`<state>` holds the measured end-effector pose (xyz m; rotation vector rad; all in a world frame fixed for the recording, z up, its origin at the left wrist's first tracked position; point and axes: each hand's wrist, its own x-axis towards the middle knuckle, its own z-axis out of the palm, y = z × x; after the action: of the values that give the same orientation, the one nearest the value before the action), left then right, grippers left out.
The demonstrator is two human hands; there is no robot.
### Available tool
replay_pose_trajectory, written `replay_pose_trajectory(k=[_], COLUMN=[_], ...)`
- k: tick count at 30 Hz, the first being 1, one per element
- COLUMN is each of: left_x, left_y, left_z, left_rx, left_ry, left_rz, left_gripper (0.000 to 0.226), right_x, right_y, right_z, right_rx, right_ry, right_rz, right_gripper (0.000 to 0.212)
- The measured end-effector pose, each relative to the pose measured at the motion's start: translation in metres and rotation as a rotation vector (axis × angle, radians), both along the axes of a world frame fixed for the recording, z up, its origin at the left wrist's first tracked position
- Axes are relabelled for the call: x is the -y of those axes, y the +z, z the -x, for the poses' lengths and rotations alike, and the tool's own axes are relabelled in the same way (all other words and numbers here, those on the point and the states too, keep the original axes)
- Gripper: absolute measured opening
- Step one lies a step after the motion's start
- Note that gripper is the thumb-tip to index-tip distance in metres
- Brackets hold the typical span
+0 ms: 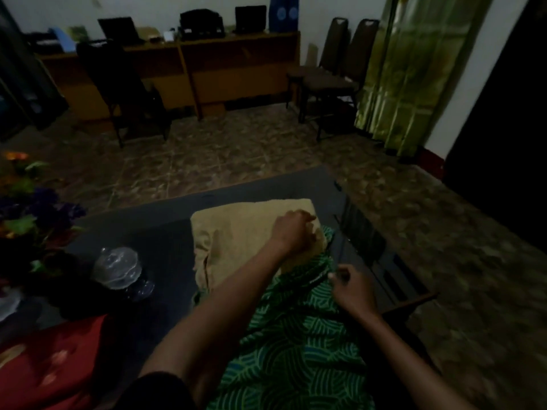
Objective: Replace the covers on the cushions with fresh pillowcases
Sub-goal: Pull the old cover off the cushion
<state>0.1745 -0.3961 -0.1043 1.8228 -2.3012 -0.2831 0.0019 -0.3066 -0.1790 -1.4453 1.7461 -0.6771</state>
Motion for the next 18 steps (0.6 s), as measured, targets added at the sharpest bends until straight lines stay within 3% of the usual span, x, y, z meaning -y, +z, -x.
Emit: replay_pose_trajectory(k=[3, 6, 9, 13, 18], left_x=[0.006, 0.011, 0.021, 0.038, 0.044], left_y=[-0.019, -0.029, -0.021, 0.011, 0.047], left_z=[0.014, 0.019, 0.012, -0.018, -0.055], left_rx=[0.154, 0.212, 0.162, 0.027, -0.099], left_ry=[0.036, 0.051, 0.093, 0.278, 0.439], left_rz=[-0.010, 0.130, 0.170, 0.235, 0.349], left_gripper=[0.030, 0.018, 0.019, 0.020, 0.012], right_x=[-0.006, -0.004, 0.009, 0.017, 0.014], right_y=[-0.013, -0.017, -0.008, -0.002, 0.009], right_z=[0.004, 0.008, 0.016, 0.038, 0.052], right_rx=[0.118, 0.201, 0.240, 0.196, 0.255], right_ry=[-0.061, -0.126, -0.102, -0.037, -0.045], right_rz=[-0.071, -0.022, -0.038, -0.060, -0.051], right_gripper=[0.029, 0.017, 0.006, 0.027, 0.023])
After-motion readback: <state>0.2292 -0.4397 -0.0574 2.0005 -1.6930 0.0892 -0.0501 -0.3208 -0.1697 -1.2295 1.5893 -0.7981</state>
